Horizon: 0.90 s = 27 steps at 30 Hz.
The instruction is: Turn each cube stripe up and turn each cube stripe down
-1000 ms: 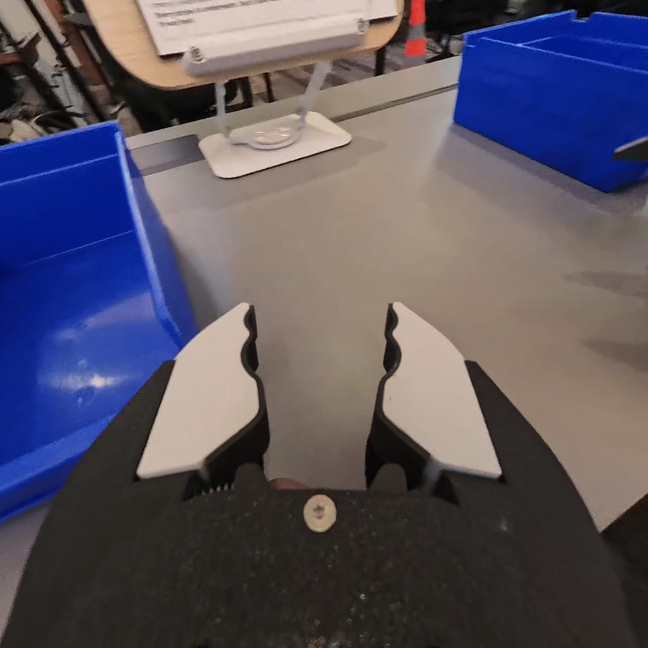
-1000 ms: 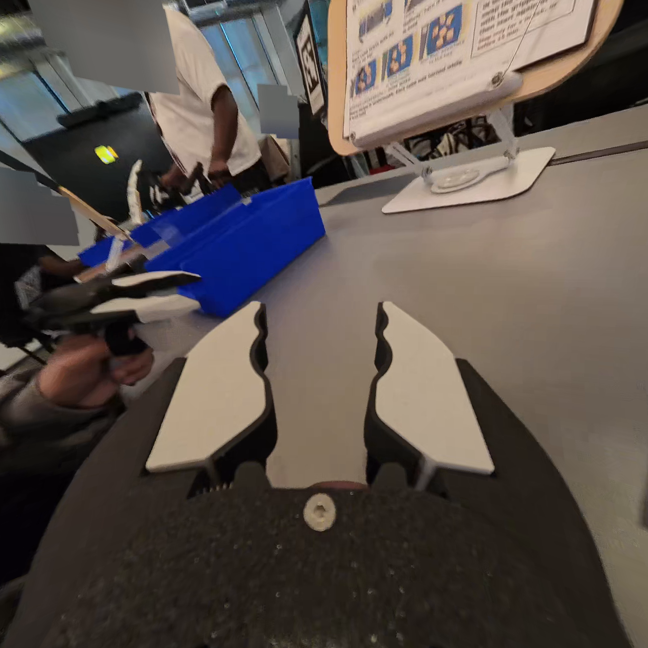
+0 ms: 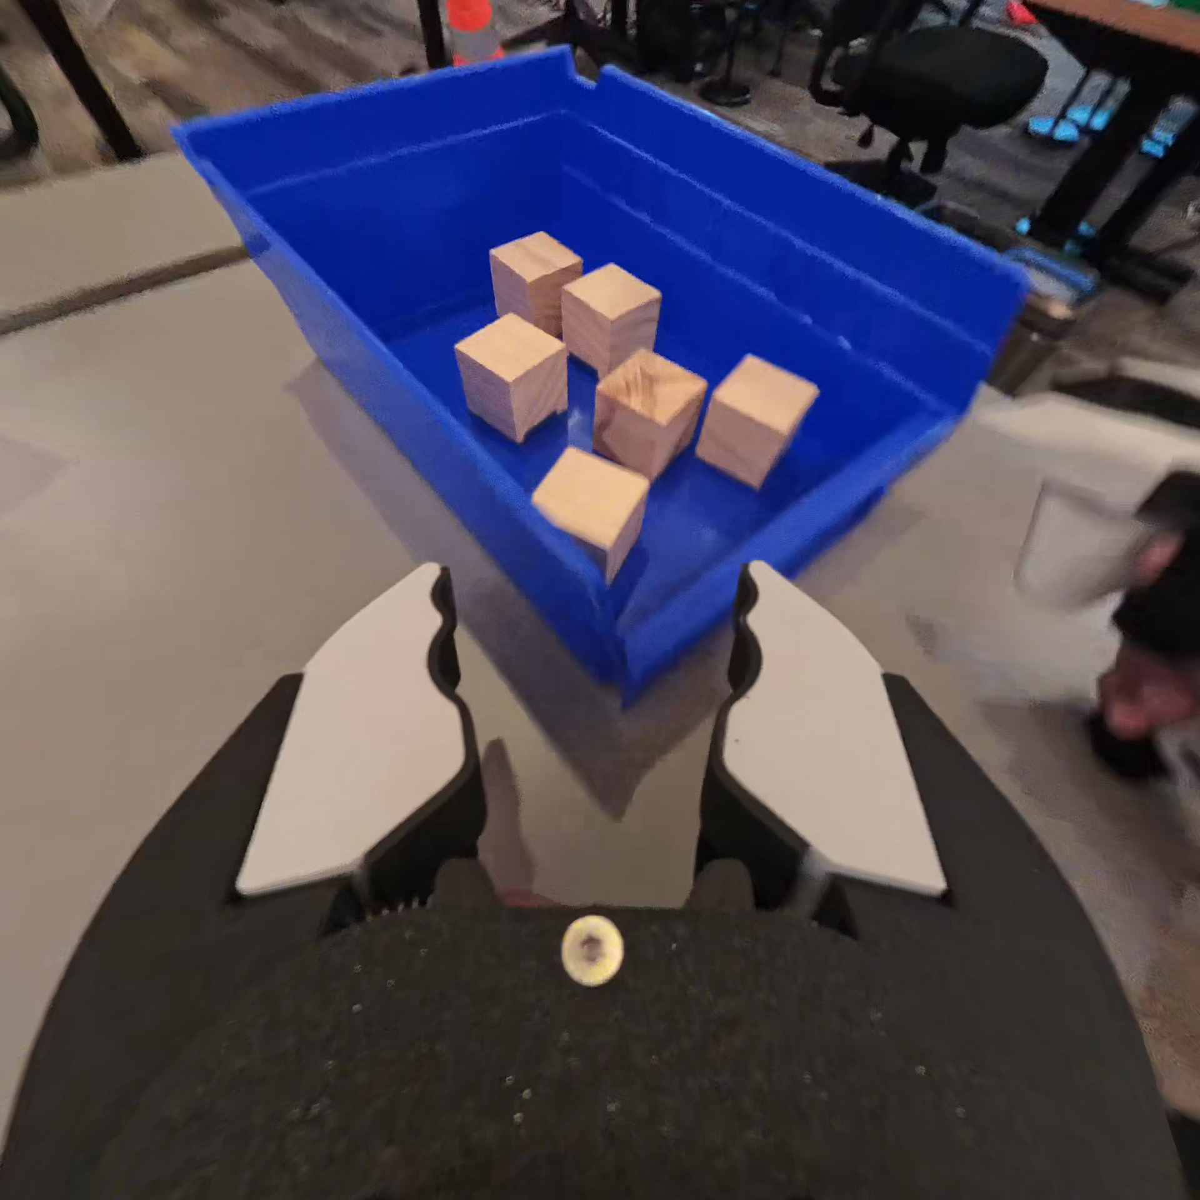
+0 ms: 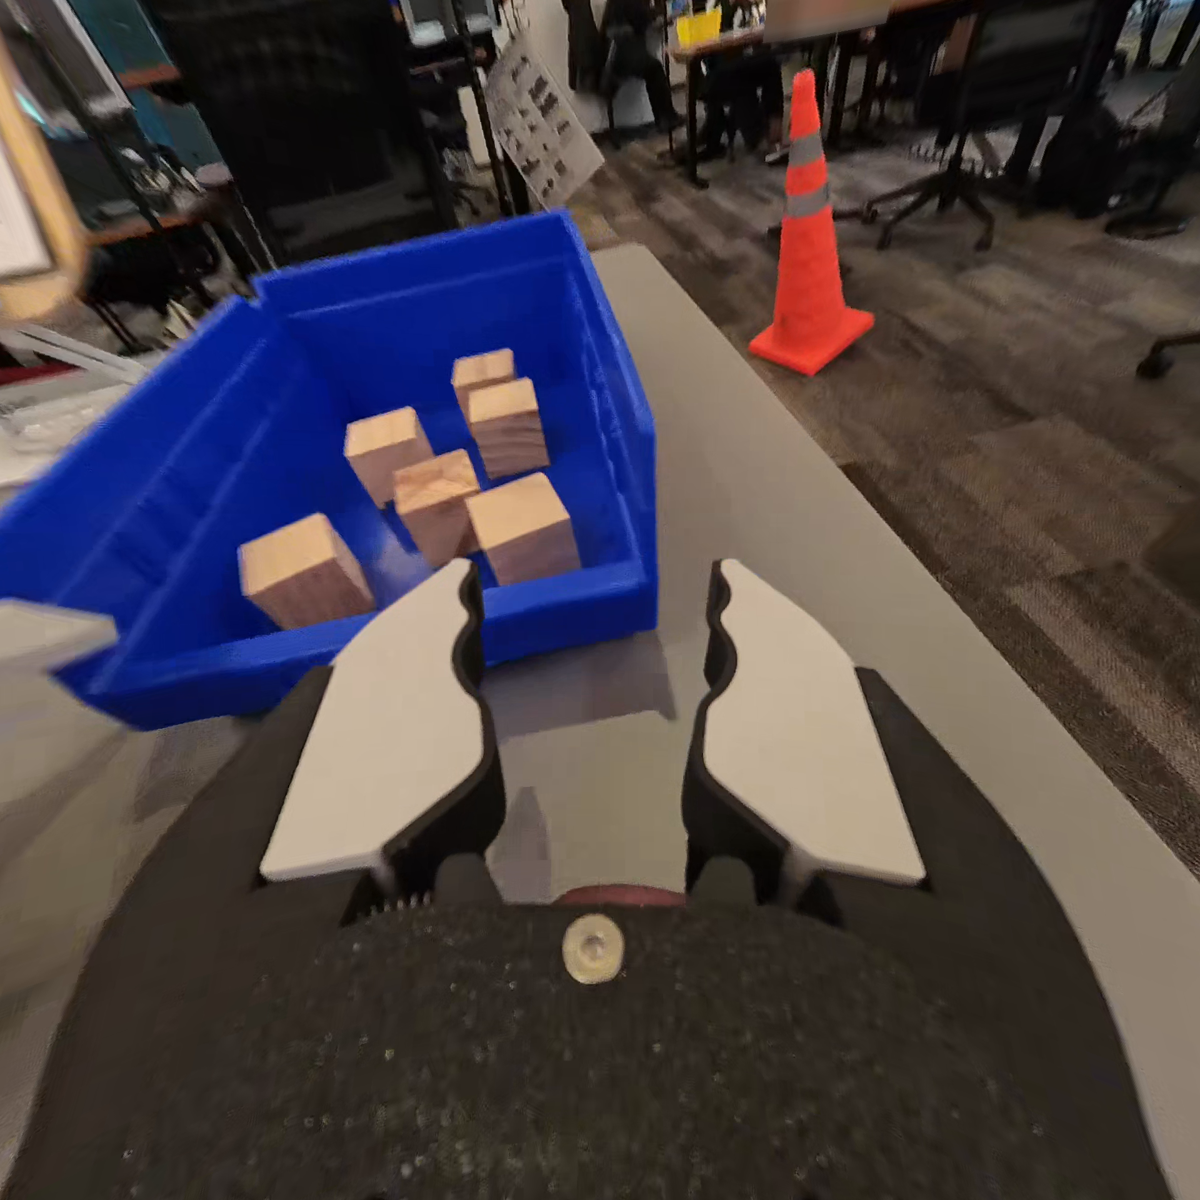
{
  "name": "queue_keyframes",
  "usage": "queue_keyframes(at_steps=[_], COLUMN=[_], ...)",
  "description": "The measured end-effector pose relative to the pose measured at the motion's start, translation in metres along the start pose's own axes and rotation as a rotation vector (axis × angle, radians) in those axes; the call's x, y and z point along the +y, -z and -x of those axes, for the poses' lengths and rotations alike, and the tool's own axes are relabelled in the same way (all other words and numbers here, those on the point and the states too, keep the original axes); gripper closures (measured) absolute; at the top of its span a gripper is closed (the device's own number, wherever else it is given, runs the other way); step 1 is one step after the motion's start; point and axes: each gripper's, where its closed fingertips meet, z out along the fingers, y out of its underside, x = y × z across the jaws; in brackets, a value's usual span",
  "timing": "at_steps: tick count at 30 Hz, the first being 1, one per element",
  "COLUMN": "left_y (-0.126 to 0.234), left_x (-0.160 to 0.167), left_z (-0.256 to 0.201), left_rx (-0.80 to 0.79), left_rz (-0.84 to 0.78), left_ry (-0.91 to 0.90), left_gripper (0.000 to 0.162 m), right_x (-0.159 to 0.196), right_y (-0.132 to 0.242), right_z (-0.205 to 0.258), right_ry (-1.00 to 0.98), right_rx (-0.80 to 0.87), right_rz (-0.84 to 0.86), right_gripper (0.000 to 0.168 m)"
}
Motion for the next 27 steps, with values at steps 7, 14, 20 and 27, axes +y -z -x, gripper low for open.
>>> queue_keyframes(at_steps=[7, 14, 20, 27], left_y=[-0.050, -0.018, 0.033, 0.161], left_x=[-0.002, 0.006, 0.017, 0.042], left_z=[0.024, 0.067, 0.081, 0.151], left_rx=[-0.058, -0.326, -0.336, -0.454], left_rz=[0.121, 0.136, 0.095, -0.029], left_ry=[0.216, 0.121, 0.045, 0.090], left_gripper=[0.108, 0.158, 0.159, 0.158], right_x=[0.001, 0.005, 0.012, 0.013], right_y=[-0.046, -0.040, -0.003, 0.046], right_z=[-0.001, 0.041, 0.073, 0.203], right_ry=[-0.040, -0.183, -0.108, -0.020], right_rx=[-0.029, -0.215, -0.121, -0.271], right_rz=[0.093, 0.091, 0.124, 0.039], right_gripper=[0.101, 0.142, 0.160, 0.159])
